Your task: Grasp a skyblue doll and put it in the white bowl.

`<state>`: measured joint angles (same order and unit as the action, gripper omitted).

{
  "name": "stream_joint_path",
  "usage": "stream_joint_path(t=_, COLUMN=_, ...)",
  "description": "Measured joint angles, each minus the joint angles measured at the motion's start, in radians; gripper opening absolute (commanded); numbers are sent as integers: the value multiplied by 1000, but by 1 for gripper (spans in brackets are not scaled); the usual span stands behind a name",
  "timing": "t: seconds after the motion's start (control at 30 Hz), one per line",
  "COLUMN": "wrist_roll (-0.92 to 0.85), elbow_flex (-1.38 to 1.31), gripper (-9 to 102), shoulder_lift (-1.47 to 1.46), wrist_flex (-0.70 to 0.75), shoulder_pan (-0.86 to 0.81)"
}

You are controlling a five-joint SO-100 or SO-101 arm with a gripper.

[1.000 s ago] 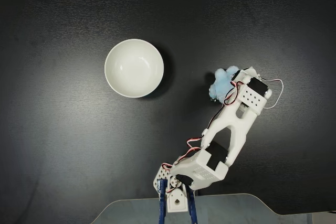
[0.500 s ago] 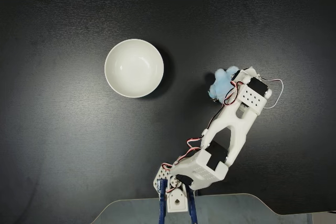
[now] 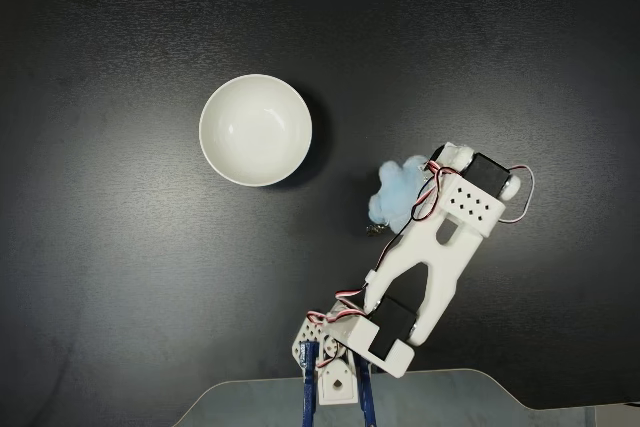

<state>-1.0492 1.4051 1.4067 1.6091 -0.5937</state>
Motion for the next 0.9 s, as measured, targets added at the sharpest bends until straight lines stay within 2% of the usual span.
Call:
stream_joint_path(t=0.13, wrist_roll=17, elbow_flex=0, gripper=-1, shoulder_lift=15, wrist_flex=25, shoulder_pan=141)
stream_joint_path(t=0.47, wrist_roll=232, elbow_flex=0, gripper=-1, shoulder_lift=195, wrist_flex=25, shoulder_pan=443)
stream_joint_path(t=0.63, wrist_roll=270, elbow_flex=-3, gripper=-1, shoulder_lift=255, wrist_flex=18, shoulder_pan=494)
stream_joint_path(t=0.9, wrist_roll=276, elbow_flex=-167, gripper=-1, shoulder_lift=262, wrist_flex=-25, shoulder_pan=509)
